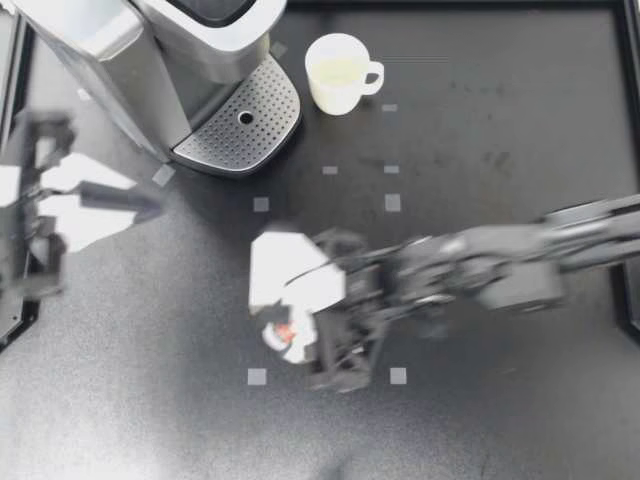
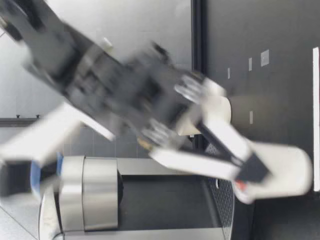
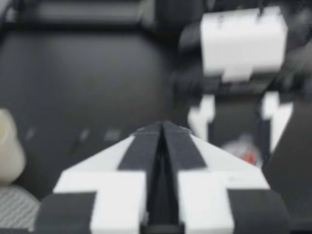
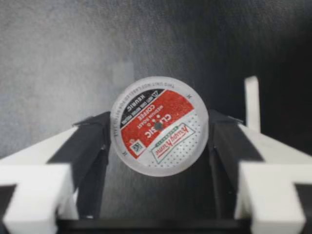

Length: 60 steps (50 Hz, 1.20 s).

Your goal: Place the coffee capsule inside the capsule container, then place the cup onto the center of the cup tray.

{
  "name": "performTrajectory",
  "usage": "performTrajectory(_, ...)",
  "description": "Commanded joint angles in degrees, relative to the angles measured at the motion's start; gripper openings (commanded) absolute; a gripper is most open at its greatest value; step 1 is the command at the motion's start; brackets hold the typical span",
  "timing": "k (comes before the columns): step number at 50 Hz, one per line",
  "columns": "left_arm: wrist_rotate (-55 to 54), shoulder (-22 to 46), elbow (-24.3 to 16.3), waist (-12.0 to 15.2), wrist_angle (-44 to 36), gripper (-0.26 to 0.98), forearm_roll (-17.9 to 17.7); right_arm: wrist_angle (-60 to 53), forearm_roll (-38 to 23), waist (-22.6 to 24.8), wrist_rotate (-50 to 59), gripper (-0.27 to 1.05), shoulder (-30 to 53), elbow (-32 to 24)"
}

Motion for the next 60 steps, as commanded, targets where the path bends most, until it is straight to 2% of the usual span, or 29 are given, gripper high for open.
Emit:
performTrajectory(1,0.1,2.9,-7.6,1.1,8.5,0.12,1.8,-2.8,-0.1,-0.8,1.0,0.49,-5.6,3.0)
performTrajectory(10,-1.0,11.6,-22.8,1.1,28.7,0.12,10.8,-8.8,-0.1,-1.3,2.2,0.49,-11.9,10.3)
performTrajectory(16,-2.5,19.9,-32.9,-0.6,43.1,0.12,19.3,-9.9,-0.2,-3.6,2.2,0.49,-15.8,14.9)
performTrajectory(17,-3.1,21.5,-34.8,-1.6,45.7,0.12,22.0,-10.3,-0.2,-3.9,2.2,0.49,-16.3,15.3)
performTrajectory(19,-4.3,23.6,-36.6,-3.2,48.5,0.12,26.0,-11.5,-0.3,-4.4,2.1,0.49,-17.4,16.8)
performTrajectory(22,-7.6,27.2,-38.8,-6.2,52.8,0.12,34.1,-13.4,-0.5,-5.2,2.0,0.49,-18.9,18.7)
performTrajectory(23,-9.3,28.4,-39.1,-7.6,54.2,0.12,38.1,-13.9,-0.7,-5.3,2.0,0.49,-19.3,19.3)
performTrajectory(25,-12.0,29.9,-39.1,-9.0,56.1,0.12,43.3,-15.1,-0.8,-5.6,1.9,0.49,-20.5,20.7)
performTrajectory(27,-16.0,32.0,-38.7,-10.8,58.4,0.12,50.7,-16.4,-0.8,-5.9,1.9,0.49,-21.7,22.1)
performTrajectory(29,-19.2,33.6,-38.2,-12.0,60.0,0.12,56.1,-17.8,-0.8,-6.2,1.9,0.49,-22.9,23.6)
performTrajectory(34,-24.8,38.4,-38.1,-13.6,63.7,0.12,64.8,-21.4,-0.8,-7.1,1.9,0.49,-26.1,27.2)
performTrajectory(41,-25.9,46.1,-39.6,-14.7,71.2,0.12,70.3,-26.7,-0.8,-7.9,1.9,0.49,-30.0,31.7)
performTrajectory(49,-27.2,51.2,-42.4,-15.9,75.8,0.12,72.8,-29.8,-0.8,-8.4,1.8,0.49,-32.3,34.9)
performTrajectory(54,-28.3,53.3,-42.1,-15.9,78.1,0.12,74.5,-29.9,-0.8,-8.8,1.3,0.49,-32.5,35.6)
performTrajectory(60,-29.6,55.5,-41.6,-15.9,82.1,0.12,78.4,-29.9,-0.9,-8.8,0.7,0.49,-32.4,35.8)
